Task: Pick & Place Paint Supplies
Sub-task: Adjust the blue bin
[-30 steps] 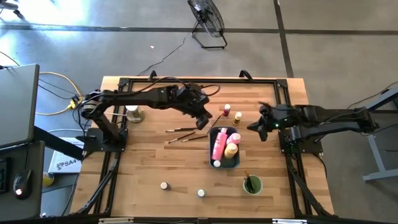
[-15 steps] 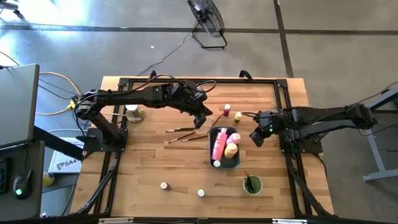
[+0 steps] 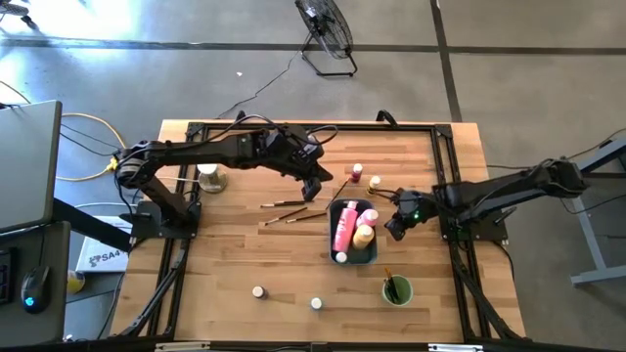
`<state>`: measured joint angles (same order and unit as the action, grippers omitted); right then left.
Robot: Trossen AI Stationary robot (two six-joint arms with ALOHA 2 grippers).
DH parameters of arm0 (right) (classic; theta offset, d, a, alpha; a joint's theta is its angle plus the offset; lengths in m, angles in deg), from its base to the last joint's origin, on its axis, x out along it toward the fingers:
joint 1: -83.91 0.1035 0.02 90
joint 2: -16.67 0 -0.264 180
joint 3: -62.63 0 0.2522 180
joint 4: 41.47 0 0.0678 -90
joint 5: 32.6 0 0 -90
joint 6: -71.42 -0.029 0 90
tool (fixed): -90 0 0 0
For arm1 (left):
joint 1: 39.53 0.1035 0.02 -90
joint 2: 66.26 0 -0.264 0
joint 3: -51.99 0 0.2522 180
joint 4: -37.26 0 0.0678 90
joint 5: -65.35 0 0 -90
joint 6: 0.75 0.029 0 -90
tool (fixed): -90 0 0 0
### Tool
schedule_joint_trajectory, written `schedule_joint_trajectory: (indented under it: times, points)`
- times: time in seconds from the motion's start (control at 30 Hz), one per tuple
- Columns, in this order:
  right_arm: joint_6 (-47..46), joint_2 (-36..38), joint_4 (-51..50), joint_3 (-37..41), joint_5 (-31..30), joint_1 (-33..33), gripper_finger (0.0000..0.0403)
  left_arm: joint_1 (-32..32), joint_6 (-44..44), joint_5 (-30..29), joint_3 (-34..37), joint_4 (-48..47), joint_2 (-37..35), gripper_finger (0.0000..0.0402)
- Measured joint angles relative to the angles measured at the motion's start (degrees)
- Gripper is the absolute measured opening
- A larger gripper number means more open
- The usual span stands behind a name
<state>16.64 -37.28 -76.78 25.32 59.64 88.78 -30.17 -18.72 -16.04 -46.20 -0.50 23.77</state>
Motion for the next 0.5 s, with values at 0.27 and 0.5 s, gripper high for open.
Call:
schedule_joint_trajectory:
  times: [0.27,0.5]
  points:
    - [-4.0,0.0,10.6,5.4,-0.8,0.8,0.0002,0.0,0.2,0.1,0.0,-0.2,-0.1,0.0]
    - [-4.1,0.0,12.7,6.0,-1.3,0.8,0.0002,0.0,1.2,0.1,0.0,-0.2,0.0,0.0]
